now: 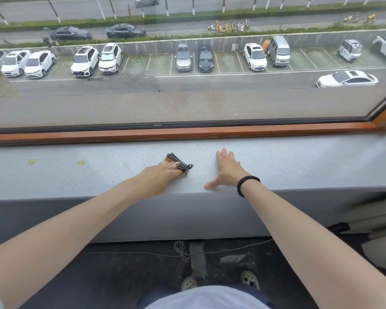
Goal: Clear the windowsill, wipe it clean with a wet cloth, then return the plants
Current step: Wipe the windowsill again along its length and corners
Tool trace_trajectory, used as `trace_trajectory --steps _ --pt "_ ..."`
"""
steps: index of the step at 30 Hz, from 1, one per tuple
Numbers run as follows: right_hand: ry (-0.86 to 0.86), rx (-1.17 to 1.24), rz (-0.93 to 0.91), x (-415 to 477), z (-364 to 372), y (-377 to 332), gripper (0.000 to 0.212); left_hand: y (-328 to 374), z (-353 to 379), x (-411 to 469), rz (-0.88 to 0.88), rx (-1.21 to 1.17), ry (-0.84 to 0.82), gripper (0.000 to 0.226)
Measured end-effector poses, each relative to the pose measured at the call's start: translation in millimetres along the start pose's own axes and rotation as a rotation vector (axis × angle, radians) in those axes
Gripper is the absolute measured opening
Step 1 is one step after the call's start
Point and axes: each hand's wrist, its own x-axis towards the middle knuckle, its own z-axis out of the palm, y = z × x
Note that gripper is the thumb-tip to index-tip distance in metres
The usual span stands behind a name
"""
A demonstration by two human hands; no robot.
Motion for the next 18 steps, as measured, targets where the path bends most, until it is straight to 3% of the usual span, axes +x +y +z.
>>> trace_trajectory --steps 7,13,18 --pt "-0.003 0.011 0.004 -2.2 -0.7 2.4 0.128 4.7 -24.2 50.3 -0.089 0.002 0.038 0.033" --pt "-0.014 -0.012 0.019 -2.5 -3.2 1.7 0.127 15.4 -18.6 8.1 -0.033 0.089 -0.018 0.039" --pt "-0.013 0.008 0.012 -5.0 -1.8 6.4 0.127 3.1 -22.2 44.9 -0.072 0.076 0.04 0.026"
